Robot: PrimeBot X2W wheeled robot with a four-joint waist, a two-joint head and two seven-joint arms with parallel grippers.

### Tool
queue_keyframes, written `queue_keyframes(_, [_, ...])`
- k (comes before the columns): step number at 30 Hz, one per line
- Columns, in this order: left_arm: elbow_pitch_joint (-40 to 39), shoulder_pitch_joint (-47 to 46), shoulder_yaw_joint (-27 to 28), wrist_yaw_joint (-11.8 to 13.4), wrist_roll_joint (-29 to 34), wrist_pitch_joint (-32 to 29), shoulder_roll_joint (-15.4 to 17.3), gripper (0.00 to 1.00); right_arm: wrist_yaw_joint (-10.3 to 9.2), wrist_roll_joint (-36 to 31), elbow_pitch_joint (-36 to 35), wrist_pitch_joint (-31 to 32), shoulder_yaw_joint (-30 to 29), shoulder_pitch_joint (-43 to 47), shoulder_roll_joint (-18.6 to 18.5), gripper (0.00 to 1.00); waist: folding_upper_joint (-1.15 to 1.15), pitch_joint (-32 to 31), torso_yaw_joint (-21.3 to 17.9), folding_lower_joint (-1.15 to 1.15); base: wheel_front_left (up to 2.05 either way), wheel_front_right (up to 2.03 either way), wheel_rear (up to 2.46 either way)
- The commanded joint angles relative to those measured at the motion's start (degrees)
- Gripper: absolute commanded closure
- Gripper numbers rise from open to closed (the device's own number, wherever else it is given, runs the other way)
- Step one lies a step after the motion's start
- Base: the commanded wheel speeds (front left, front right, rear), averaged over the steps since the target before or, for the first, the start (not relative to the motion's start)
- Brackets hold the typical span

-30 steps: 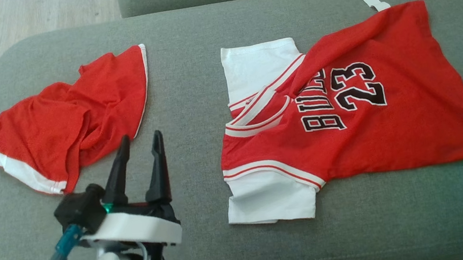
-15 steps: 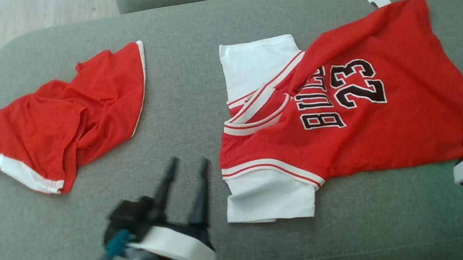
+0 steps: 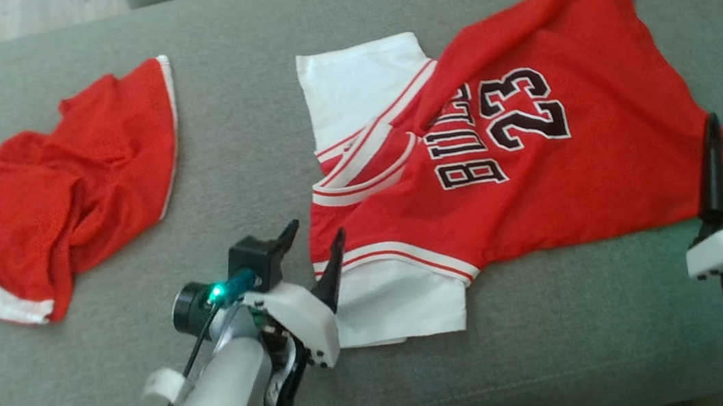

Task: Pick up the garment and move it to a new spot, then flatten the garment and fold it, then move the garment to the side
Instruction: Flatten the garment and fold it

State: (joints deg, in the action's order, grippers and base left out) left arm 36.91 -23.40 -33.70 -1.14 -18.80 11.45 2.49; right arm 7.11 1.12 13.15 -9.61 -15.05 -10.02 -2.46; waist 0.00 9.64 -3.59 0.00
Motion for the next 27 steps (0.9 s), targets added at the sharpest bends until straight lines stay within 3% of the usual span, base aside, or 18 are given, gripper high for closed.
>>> queue_keyframes(1, [-0.29,-2.67,1.09,0.47,-0.24,-0.05,0.39,0.00,0.37,0.34,-1.68,-0.73,1.57,-2.46,-0.43,0.00,0.00,0.98,-1.02,0.00,0.00,0.00,0.00])
queue_keyframes(13, [9.90,-8.16,-2.58,-0.21,-3.63,-0.97,0.39,0.00,0.37,1.02,-0.48,-2.25,1.69,-3.37,-0.43,0.00,0.00,2.73,-3.26,0.00,0.00,0.00,0.00])
queue_keyframes(14, [10.77,-8.56,-3.17,-0.36,-4.33,-1.08,0.39,1.00,0.37,1.07,-0.37,-2.41,1.74,-3.47,-0.42,0.00,0.00,2.89,-3.37,0.00,0.00,0.00,0.00])
queue_keyframes(20, [12.01,-10.03,-3.30,0.44,-5.54,0.52,0.39,1.00,0.37,1.07,-0.14,-2.76,1.44,-3.70,-0.42,0.00,0.00,3.09,-3.33,0.00,0.00,0.00,0.00])
queue_keyframes(27, [11.79,-12.78,0.65,3.48,-6.24,3.23,1.55,1.00,0.37,0.88,0.18,-3.02,1.15,-3.86,-0.42,0.00,0.00,3.15,-2.78,0.00,0.00,0.00,0.00])
